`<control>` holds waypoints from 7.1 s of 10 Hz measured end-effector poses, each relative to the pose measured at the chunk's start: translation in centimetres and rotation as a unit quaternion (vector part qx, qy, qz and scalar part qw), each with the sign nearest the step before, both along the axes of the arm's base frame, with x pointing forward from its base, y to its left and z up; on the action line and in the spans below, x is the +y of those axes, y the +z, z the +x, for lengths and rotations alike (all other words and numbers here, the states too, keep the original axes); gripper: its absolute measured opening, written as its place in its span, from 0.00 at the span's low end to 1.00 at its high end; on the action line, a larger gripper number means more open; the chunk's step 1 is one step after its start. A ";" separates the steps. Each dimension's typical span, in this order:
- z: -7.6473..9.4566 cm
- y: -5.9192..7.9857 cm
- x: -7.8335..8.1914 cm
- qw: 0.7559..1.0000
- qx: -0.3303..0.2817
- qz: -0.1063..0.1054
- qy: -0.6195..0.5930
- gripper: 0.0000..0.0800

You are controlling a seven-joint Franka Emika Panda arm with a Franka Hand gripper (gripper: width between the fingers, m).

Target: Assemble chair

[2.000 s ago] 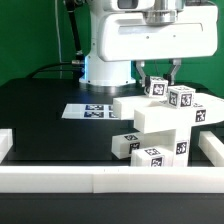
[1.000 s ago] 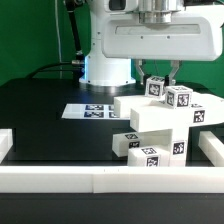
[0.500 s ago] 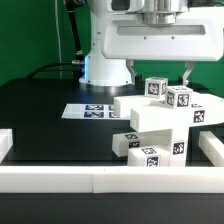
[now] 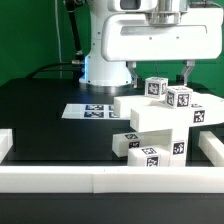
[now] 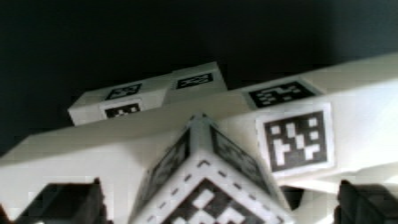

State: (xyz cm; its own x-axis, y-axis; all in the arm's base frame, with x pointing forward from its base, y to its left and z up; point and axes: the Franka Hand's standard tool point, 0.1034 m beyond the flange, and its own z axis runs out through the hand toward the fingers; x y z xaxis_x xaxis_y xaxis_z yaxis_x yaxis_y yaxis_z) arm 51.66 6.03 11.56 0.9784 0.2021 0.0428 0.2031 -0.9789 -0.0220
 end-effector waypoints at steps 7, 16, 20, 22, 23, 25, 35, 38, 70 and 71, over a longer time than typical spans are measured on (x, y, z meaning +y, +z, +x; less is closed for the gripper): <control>0.0 -0.1 -0.4 0.980 -0.005 -0.008 0.197 0.81; 0.0 0.0 -0.4 0.994 -0.003 -0.004 0.111 0.36; 0.0 -0.1 -0.4 1.000 0.002 0.001 -0.027 0.36; 0.0 -0.1 -0.4 0.997 0.003 0.004 -0.083 0.36; 0.0 -0.1 -0.3 0.992 0.005 0.005 -0.126 0.36; 0.0 -0.1 -0.3 0.985 0.006 0.007 -0.171 0.36; -0.1 -0.1 -0.2 0.948 0.011 0.013 -0.319 0.63; -0.1 -0.1 0.2 0.977 0.007 0.007 -0.215 0.80; 0.0 -0.2 -0.4 0.988 0.006 0.002 -0.156 0.36; 0.0 -0.2 -0.4 0.982 0.007 0.003 -0.189 0.36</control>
Offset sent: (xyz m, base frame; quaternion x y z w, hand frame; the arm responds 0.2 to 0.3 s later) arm 0.0000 0.0000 -0.0002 0.0027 -0.0029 -0.1345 0.9909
